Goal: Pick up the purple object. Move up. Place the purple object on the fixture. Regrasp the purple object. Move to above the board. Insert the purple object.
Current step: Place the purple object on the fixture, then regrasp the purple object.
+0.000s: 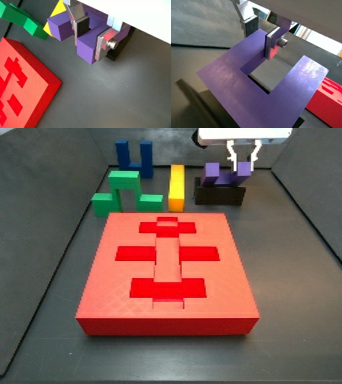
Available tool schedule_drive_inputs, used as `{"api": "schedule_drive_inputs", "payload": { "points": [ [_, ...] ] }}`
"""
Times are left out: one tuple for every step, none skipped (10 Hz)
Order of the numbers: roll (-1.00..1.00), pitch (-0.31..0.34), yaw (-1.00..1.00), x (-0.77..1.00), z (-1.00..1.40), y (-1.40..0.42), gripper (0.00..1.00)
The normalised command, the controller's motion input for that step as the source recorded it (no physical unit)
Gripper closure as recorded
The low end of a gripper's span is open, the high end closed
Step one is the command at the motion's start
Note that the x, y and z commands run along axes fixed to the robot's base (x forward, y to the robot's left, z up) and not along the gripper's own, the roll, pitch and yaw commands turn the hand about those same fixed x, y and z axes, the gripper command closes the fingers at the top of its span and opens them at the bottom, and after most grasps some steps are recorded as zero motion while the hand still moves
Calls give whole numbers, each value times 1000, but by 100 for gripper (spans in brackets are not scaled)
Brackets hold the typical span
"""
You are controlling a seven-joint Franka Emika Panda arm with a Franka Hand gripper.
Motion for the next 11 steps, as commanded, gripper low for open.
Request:
{"api": "schedule_drive_inputs", "payload": {
  "points": [
    [97,111,-31,94,-74,0,100],
    [223,194,-83,91,-157,-14,100],
    [254,217,-114,83,-154,0,100],
    [203,197,-97,51,-126,0,100],
    [126,134,-11,71,0,0,100],
    [0,0,0,0,0,0,100],
    [0,0,0,0,0,0,0],
    [0,0,0,0,0,-23,0],
    [106,0,0,0,0,-23,0],
    [369,66,0,120,154,0,0],
    [763,126,-26,194,389,0,0]
  ]
}}
